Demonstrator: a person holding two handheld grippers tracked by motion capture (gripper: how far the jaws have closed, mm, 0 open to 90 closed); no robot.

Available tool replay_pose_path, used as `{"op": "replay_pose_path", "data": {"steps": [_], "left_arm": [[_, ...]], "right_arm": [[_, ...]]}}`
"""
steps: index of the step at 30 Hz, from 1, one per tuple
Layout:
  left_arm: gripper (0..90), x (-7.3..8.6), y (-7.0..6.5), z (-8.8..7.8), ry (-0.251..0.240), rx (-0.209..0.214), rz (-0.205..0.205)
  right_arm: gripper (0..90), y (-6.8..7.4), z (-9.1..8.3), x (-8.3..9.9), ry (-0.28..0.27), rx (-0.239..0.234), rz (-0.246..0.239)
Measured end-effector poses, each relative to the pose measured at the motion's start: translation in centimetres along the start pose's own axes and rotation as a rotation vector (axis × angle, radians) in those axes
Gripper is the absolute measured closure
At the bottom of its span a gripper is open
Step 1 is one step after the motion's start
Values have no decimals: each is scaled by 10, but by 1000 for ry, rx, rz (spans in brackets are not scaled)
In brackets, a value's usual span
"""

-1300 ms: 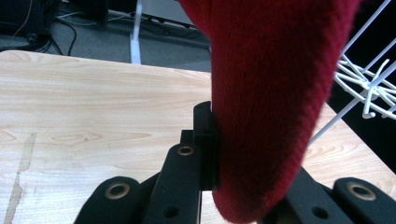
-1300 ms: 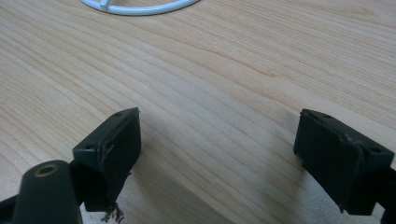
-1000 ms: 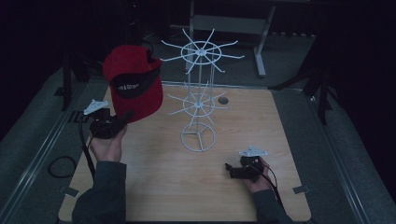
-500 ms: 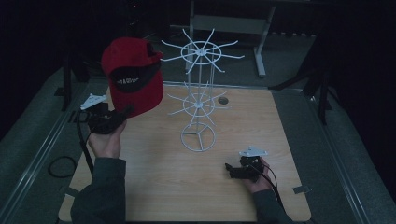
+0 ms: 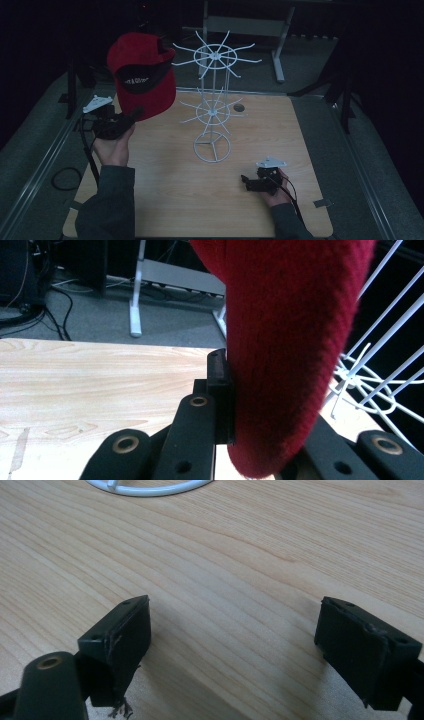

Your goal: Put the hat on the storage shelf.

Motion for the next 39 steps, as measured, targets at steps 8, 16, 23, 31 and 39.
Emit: {"op": "replay_pose_path", "data": {"steps": [8,16,23,31,39], "left_arm": [[855,-9,-3,-4,-20,4,4],[856,-15,-7,-5,-38,11,5],[856,-20,-12,-6,-44,23,10],[856,-26,-16,-9,-65,40,2],[856,-26,-23,-12,-88,77,-4]], "right_arm": [[147,0,0,0,1,0,0],[147,0,0,0,1,0,-1],[147,0,0,0,0,0,-2],[147,0,0,0,0,-1,-2],[147,0,0,0,0,0,-2]]}}
Point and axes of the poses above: each handheld gripper's, and its own axes: z roughly forward along the jaws, x roughly out of its underside, y roughly to its left, the point moved 9 cm from there along z, roughly forward along the jaws, and after that the axes turned 4 degrees about -y, right-handed, at the moved point
